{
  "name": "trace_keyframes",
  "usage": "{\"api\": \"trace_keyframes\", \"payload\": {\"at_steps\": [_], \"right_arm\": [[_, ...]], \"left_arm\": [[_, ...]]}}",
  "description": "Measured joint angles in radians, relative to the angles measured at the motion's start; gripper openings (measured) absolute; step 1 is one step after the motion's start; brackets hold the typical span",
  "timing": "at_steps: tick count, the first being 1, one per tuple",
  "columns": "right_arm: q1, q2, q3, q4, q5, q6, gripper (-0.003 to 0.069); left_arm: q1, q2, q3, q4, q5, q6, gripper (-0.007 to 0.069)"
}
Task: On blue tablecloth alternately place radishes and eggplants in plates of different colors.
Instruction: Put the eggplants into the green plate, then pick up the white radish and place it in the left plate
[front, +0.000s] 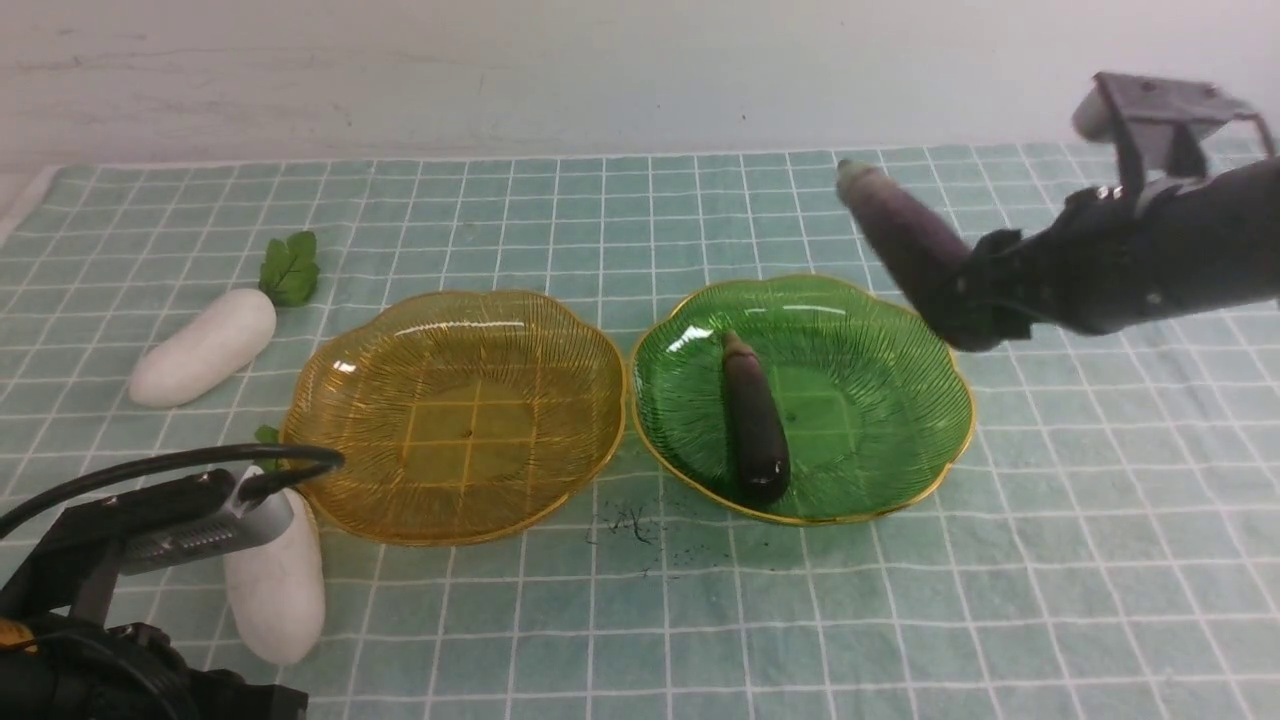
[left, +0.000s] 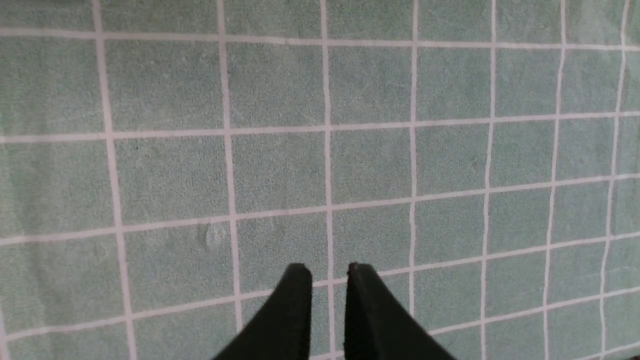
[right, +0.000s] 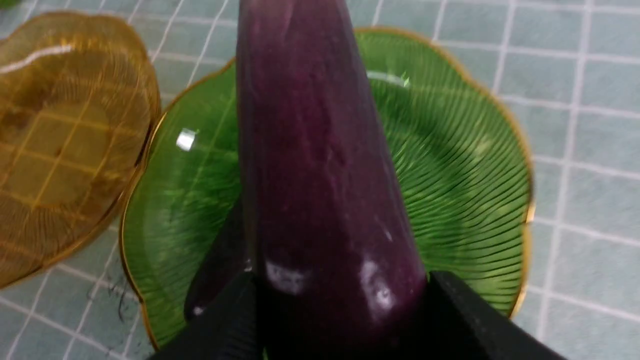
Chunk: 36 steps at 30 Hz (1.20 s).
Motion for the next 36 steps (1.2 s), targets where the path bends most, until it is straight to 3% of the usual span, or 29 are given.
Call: {"api": "trace_keyframes", "payload": {"at_steps": [5, 8, 10, 14, 17, 20, 23, 25, 29, 36], "right_arm": [[0.039, 0.107, 0.0, 0.005, -0.001, 0.001, 0.0403], [0.041, 0.164, 0.0, 0.016, 0.027, 0.023, 0.0565], [0.041, 0.165, -0.002, 0.015, 0.074, 0.028, 0.0634], [0.041, 0.154, -0.068, -0.026, 0.195, 0.039, 0.066], [0.023, 0.137, -0.188, -0.061, 0.38, 0.087, 0.0584], [0.001, 0.129, -0.286, -0.107, 0.531, 0.14, 0.0456], [-0.008, 0.107, -0.324, -0.165, 0.558, 0.197, 0.0327], [-0.012, 0.077, -0.325, -0.236, 0.574, 0.257, 0.0202], [-0.013, -0.049, -0.238, -0.324, 0.579, 0.332, 0.0017], [-0.014, -0.292, 0.012, -0.342, 0.596, 0.331, -0.0013]], "left_arm": [[0.0, 0.0, 0.0, 0.0, 0.0, 0.0, 0.0091], [0.0, 0.0, 0.0, 0.0, 0.0, 0.0, 0.0113], [0.0, 0.0, 0.0, 0.007, 0.0, 0.007, 0.0135], [0.0, 0.0, -0.021, 0.065, 0.001, 0.01, 0.0197], [0.0, 0.0, -0.084, 0.151, -0.002, -0.033, 0.0281], [0.0, 0.001, -0.128, 0.221, -0.037, -0.091, 0.0351], [0.0, 0.01, -0.148, 0.283, -0.094, -0.148, 0.0409], [0.0, 0.028, -0.152, 0.315, -0.115, -0.186, 0.0444], [0.0, 0.117, -0.152, 0.37, -0.158, -0.258, 0.05], [0.0, 0.3, -0.153, 0.385, -0.314, -0.273, 0.051]]}}
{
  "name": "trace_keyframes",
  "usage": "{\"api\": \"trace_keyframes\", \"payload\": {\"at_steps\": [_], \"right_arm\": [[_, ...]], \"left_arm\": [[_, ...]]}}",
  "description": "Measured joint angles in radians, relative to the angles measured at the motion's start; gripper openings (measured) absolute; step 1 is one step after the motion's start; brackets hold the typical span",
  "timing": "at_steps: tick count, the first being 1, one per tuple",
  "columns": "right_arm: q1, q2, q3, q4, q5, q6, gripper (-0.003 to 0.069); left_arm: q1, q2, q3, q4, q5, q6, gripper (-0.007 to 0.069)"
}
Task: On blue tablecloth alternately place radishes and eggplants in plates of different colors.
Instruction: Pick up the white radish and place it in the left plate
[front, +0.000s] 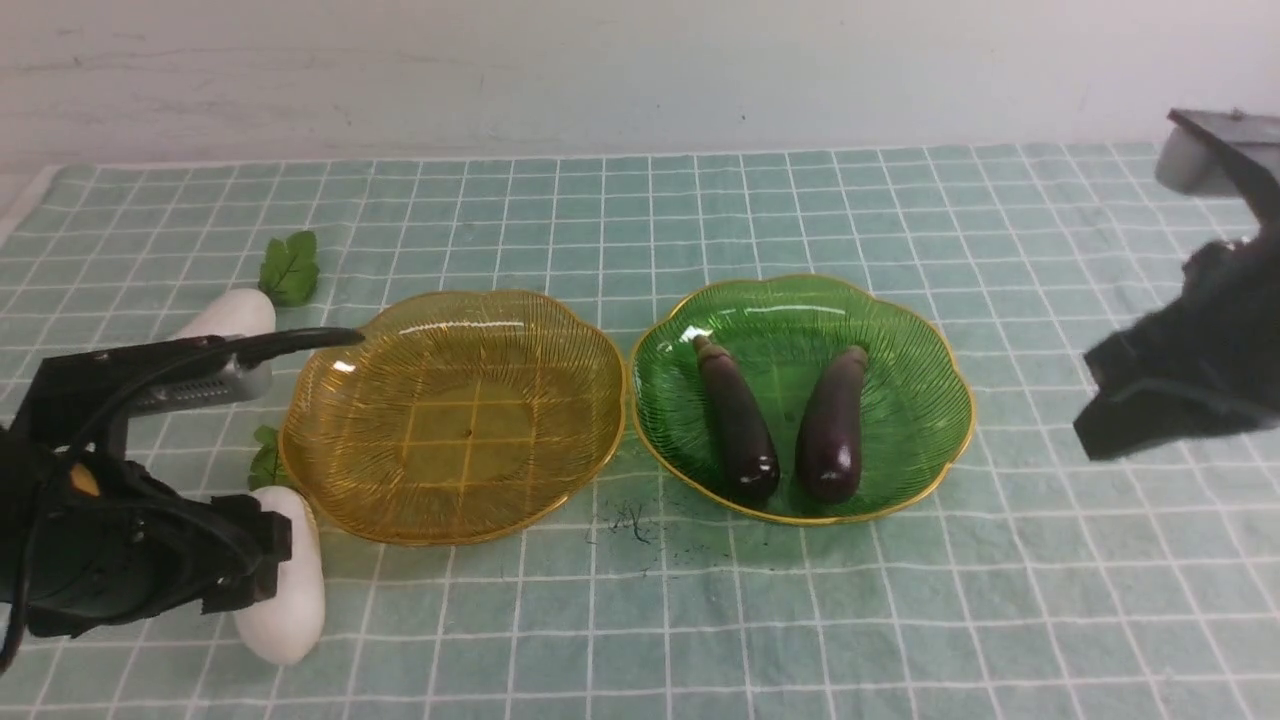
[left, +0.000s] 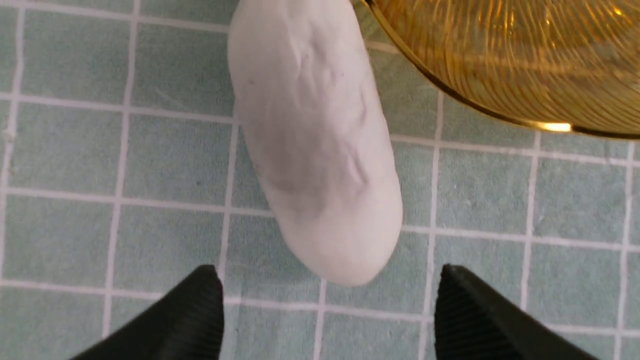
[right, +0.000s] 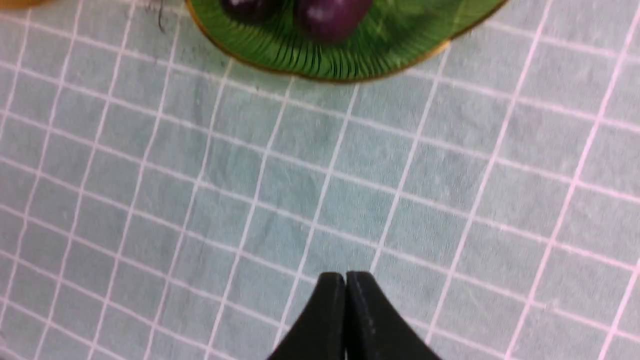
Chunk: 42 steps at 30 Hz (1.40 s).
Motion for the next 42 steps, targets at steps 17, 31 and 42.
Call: {"api": "trace_keyframes", "payload": {"at_steps": [17, 31, 42], "right_arm": [[-0.001, -0.125, 0.15, -0.004, 0.006, -0.035, -0.0014], [-0.001, -0.125, 0.151, -0.008, 0.006, -0.035, -0.0014], [-0.001, -0.125, 0.152, 0.02, 0.006, -0.035, -0.0014]], "left_arm": [[0.0, 0.248, -0.005, 0.014, -0.122, 0.001, 0.0432], [0.0, 0.101, -0.233, 0.233, 0.319, -0.131, 0.0433], [-0.055, 0.251, -0.48, -0.135, 0.296, 0.097, 0.0433]]}}
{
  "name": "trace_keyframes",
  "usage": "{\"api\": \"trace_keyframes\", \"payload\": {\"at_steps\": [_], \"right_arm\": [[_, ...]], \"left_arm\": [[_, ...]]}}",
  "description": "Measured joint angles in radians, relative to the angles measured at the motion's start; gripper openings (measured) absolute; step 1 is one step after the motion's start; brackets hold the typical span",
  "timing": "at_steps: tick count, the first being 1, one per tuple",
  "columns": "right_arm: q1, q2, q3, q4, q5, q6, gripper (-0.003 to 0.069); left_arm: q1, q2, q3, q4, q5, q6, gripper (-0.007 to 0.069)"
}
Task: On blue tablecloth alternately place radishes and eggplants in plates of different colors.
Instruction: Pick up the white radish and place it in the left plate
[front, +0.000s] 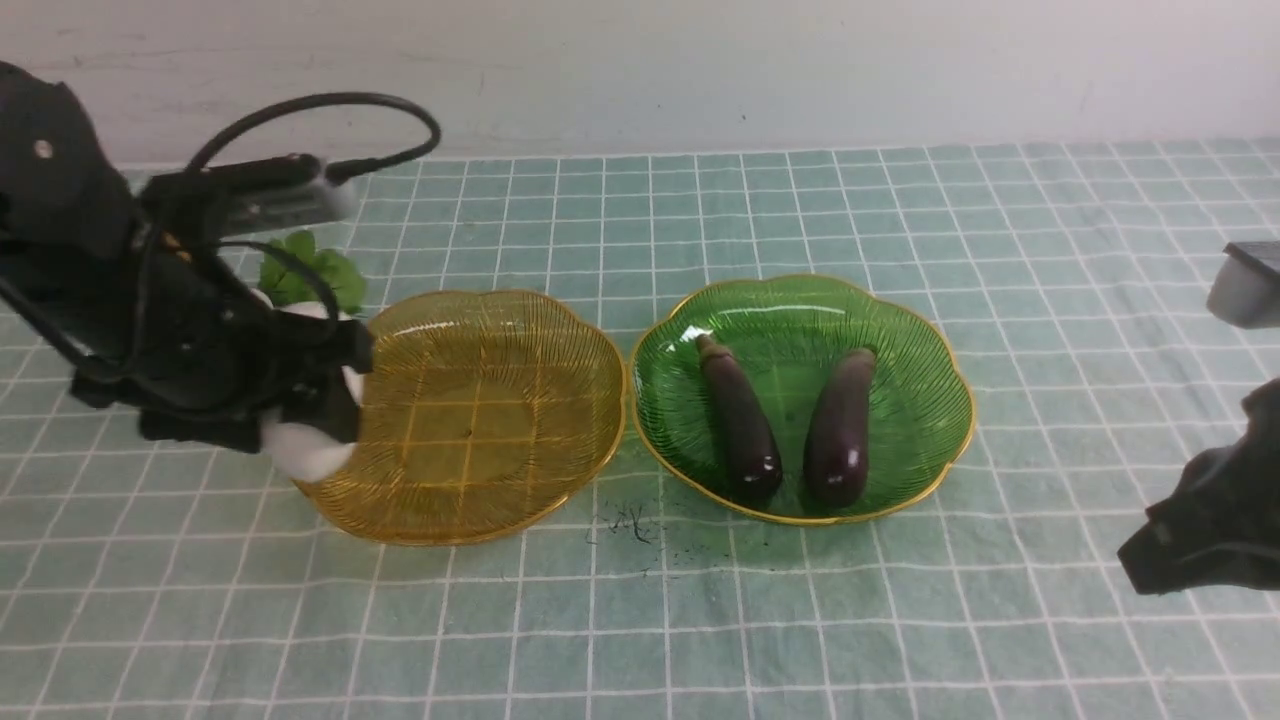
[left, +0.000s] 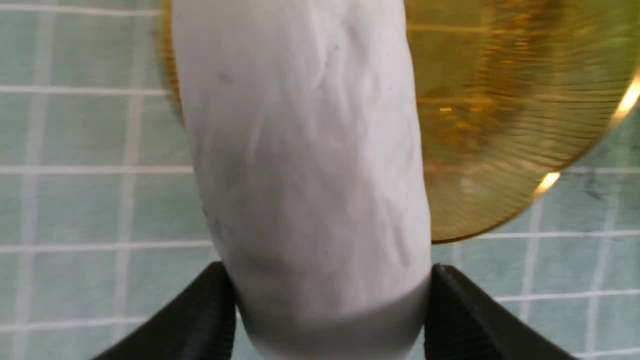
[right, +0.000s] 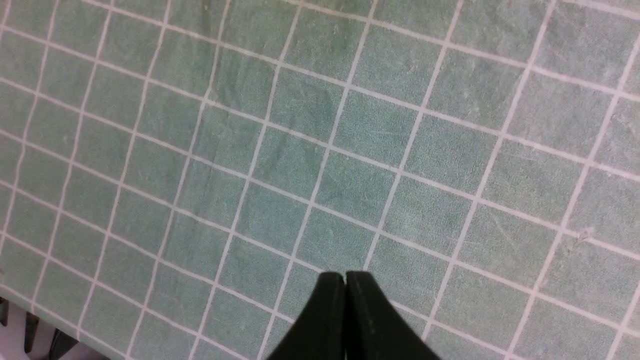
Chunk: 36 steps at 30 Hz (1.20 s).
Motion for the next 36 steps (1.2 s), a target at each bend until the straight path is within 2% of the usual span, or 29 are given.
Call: {"api": "trace_keyframes", "payload": {"at_steps": [1, 3, 7, 9, 14, 19, 20, 24, 26, 29, 36], "right_arm": [[0.0, 0.0, 0.0, 0.002, 0.0, 0.0, -0.0014], [0.0, 0.0, 0.0, 0.003, 0.0, -0.001, -0.0014], [0.0, 0.0, 0.0, 0.003, 0.0, -0.015, -0.0014], [0.0, 0.0, 0.0, 0.003, 0.0, -0.031, -0.0014], [0.0, 0.0, 0.0, 0.003, -0.001, -0.041, -0.0014], [0.0, 0.0, 0.0, 0.004, -0.001, -0.046, -0.0014], [0.0, 0.0, 0.0, 0.005, -0.001, -0.047, -0.0014], [0.0, 0.0, 0.0, 0.007, -0.001, -0.048, -0.0014], [0.0, 0.0, 0.0, 0.007, -0.001, -0.049, -0.0014], [0.0, 0.0, 0.0, 0.007, -0.001, -0.049, -0.0014], [0.0, 0.0, 0.0, 0.007, -0.001, -0.049, -0.0014]], "left_arm": [[-0.039, 0.065, -0.035, -0.088, -0.019, 0.04, 0.0433], [-0.068, 0.115, -0.066, -0.135, -0.026, 0.071, 0.0433], [-0.116, 0.203, -0.123, -0.176, -0.036, 0.127, 0.0438], [-0.141, 0.276, -0.176, -0.186, -0.037, 0.148, 0.0482], [-0.144, 0.32, -0.237, -0.152, -0.033, 0.148, 0.0591], [-0.124, 0.317, -0.317, -0.034, 0.007, 0.126, 0.0613], [-0.098, 0.316, -0.356, 0.046, 0.043, 0.113, 0.0606], [-0.037, 0.315, -0.405, 0.181, 0.124, 0.069, 0.0582], [0.037, 0.32, -0.428, 0.271, 0.156, 0.018, 0.0575], [0.148, 0.349, -0.436, 0.317, 0.151, -0.024, 0.0572], [0.239, 0.442, -0.436, 0.319, 0.072, -0.027, 0.0572]]}}
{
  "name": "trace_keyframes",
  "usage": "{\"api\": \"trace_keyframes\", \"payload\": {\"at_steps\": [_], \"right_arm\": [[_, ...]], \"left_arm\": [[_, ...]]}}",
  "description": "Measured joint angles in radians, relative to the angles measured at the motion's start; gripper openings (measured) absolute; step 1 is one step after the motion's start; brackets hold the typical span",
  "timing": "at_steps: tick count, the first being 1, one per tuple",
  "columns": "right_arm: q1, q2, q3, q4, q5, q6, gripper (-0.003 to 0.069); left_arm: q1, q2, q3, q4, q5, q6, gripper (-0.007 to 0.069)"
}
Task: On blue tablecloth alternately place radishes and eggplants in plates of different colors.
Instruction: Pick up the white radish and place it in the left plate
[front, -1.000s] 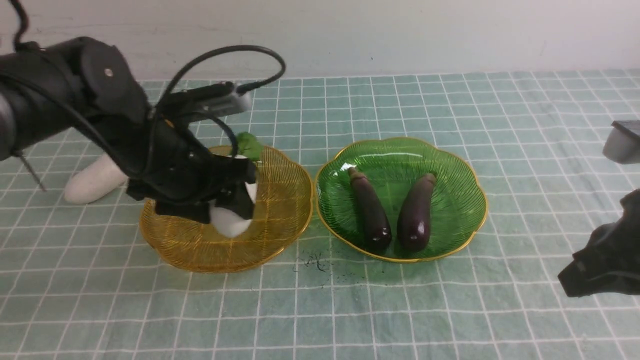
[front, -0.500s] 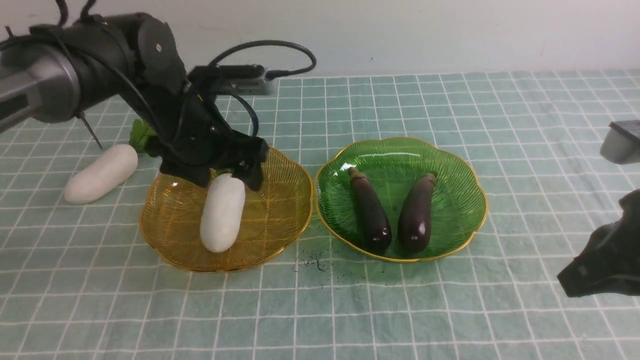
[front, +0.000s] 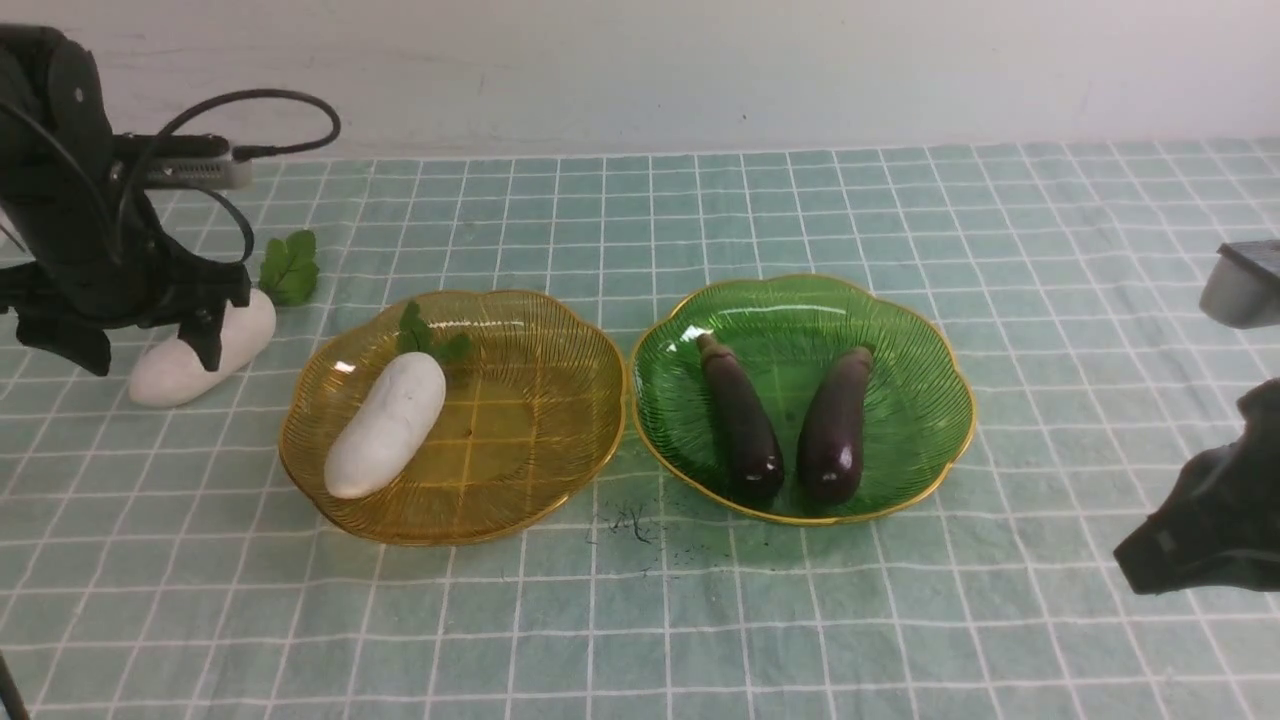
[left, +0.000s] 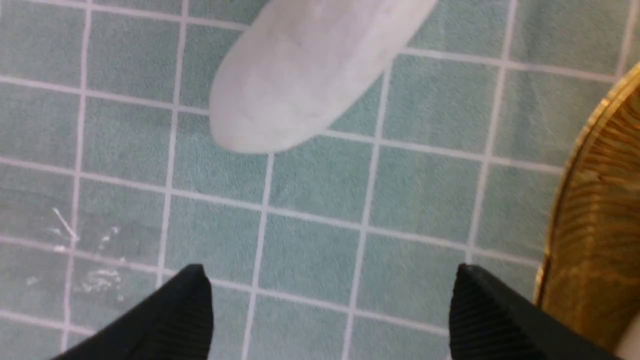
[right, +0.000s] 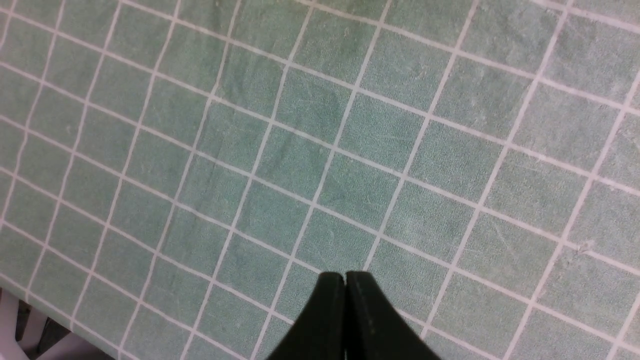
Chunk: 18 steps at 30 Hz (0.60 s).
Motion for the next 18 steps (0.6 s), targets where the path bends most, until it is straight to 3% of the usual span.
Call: {"api": "trace_keyframes", "payload": {"at_steps": [11, 18], "right_arm": [[0.0, 0.0, 0.0, 0.0, -0.007, 0.0, -0.0015], [0.0, 0.0, 0.0, 0.002, -0.008, -0.013, -0.0015]], "left_arm": [[0.012, 0.123, 0.0, 0.106, -0.259, 0.116, 0.0572], [0.012, 0.187, 0.0, 0.155, -0.291, 0.119, 0.0568]]}}
